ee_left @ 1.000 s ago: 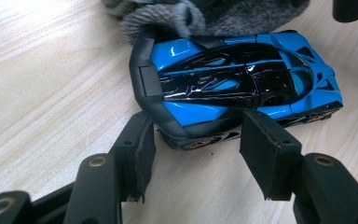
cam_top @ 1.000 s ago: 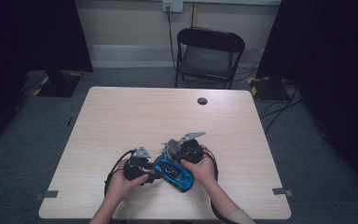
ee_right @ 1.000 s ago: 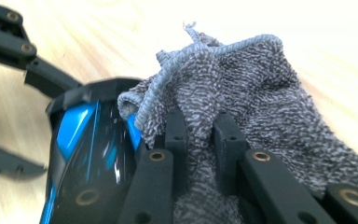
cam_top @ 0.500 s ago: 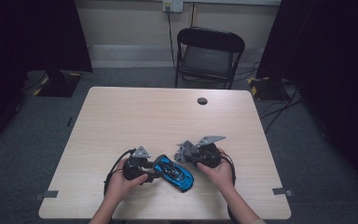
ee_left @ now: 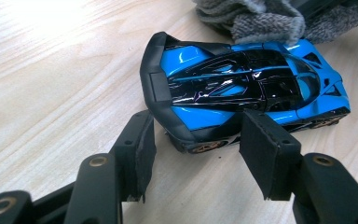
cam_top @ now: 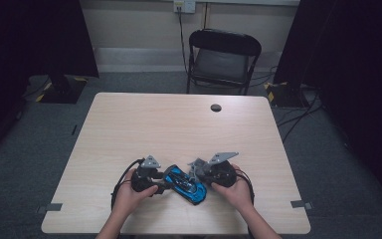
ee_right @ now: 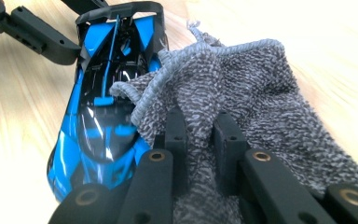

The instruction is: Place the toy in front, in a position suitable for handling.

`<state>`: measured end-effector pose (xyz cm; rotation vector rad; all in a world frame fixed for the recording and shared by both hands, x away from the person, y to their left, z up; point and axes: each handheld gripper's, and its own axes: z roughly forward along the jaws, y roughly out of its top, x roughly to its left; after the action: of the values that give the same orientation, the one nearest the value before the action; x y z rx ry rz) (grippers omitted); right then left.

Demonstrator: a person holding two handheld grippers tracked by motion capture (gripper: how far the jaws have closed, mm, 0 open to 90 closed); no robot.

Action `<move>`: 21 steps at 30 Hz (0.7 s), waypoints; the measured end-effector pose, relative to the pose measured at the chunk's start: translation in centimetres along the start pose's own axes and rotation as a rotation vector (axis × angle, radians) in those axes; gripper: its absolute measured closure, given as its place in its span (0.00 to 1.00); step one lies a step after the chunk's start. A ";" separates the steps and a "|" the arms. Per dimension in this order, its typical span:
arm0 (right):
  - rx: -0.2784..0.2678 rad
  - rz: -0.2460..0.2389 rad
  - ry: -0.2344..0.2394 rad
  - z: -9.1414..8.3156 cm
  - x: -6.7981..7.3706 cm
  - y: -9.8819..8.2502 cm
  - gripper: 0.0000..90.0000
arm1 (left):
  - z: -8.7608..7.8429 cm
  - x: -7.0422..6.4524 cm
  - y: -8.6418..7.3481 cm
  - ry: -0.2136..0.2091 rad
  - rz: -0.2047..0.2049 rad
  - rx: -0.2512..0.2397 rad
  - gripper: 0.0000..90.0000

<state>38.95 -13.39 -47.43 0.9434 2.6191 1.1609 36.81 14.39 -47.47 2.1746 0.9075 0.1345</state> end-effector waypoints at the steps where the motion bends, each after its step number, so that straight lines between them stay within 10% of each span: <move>1: -0.005 0.006 0.004 0.2 -0.1 0.1 0.88 | 0.0 0.1 0.0 -0.001 -0.002 0.001 0.51; 21: -0.001 0.022 -0.005 3.9 0.1 3.4 0.88 | 0.1 0.2 -0.1 -0.021 -0.015 0.002 0.50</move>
<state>41.94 -9.16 -47.69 0.9758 2.6106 1.1625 36.96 14.52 -47.65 2.1662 0.9127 0.1034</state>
